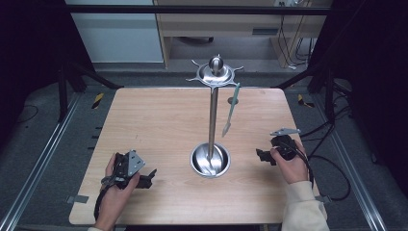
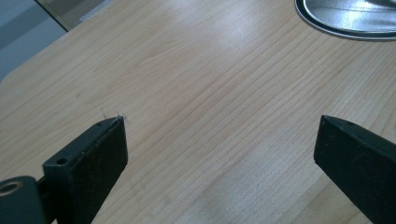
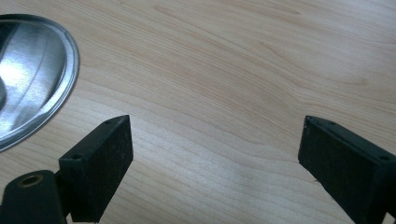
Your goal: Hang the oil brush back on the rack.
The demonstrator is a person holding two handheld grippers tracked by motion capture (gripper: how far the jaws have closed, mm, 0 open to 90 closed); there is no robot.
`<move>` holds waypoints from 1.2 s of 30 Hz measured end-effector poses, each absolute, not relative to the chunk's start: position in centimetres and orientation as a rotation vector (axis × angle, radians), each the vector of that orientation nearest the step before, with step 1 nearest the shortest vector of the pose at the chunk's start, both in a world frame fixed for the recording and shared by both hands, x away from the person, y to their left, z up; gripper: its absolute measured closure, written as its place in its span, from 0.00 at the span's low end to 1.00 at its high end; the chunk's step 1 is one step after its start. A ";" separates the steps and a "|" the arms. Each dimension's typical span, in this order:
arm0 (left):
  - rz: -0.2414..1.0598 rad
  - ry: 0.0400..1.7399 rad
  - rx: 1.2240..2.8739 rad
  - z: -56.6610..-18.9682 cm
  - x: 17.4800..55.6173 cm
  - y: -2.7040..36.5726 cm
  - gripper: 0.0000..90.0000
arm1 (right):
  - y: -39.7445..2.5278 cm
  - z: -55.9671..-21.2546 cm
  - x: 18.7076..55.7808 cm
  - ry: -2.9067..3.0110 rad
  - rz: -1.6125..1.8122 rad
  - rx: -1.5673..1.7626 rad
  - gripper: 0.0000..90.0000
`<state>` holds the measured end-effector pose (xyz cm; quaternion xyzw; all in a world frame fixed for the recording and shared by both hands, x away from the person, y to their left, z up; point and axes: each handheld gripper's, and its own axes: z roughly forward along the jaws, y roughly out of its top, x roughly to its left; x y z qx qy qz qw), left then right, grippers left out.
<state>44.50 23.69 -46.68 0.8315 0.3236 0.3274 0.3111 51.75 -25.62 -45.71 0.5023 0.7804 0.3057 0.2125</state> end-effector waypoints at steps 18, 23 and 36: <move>0.865 0.854 2.198 -46.7 44.5 23.6 0.03 | -25.3 -47.3 52.1 2.176 0.922 1.396 0.12; 0.864 0.852 2.200 -46.7 44.5 23.6 0.03 | -25.0 -47.7 52.1 2.194 0.924 1.375 0.12; 0.861 0.852 2.203 -46.8 44.5 23.6 0.03 | -24.4 -48.4 52.3 2.256 0.925 1.357 0.12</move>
